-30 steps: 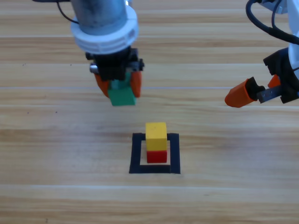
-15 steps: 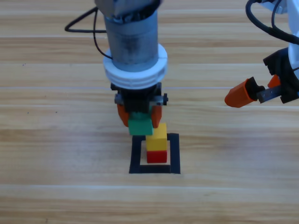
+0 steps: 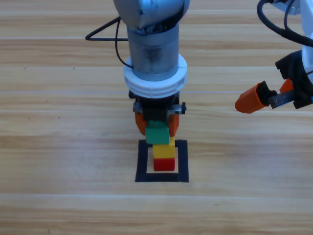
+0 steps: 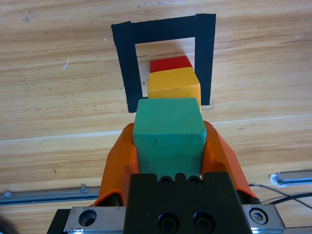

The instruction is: Stack the blocks in the rectangular block: red at the bottom, yellow in the middle, green on top

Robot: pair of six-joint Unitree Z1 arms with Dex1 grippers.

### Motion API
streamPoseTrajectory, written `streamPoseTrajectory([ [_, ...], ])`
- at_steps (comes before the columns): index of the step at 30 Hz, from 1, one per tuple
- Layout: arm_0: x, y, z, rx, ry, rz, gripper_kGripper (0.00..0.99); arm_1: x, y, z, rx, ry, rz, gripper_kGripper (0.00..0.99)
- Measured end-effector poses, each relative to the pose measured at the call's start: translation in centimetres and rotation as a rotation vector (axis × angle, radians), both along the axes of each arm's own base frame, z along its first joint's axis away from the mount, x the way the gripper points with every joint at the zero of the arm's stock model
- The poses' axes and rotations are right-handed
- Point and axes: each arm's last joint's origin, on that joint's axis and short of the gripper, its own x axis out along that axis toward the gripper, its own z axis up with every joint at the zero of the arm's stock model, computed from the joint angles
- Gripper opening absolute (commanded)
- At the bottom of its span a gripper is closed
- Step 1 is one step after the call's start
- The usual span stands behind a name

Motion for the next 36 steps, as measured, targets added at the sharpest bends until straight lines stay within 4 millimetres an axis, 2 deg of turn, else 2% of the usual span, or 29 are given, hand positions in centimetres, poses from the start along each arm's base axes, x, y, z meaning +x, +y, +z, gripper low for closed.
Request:
streamPoseTrajectory([
  [7, 0.34, -0.4, -0.63, 0.004, 0.003, -0.001, 0.0, -0.01, 0.01, 0.0, 0.001, 0.002, 0.001, 0.986],
  [36, 0.37, -0.43, -0.54, 0.001, 0.0, -0.006, 0.008, -0.02, 0.02, 0.0, 0.003, 0.003, 0.003, 0.986],
])
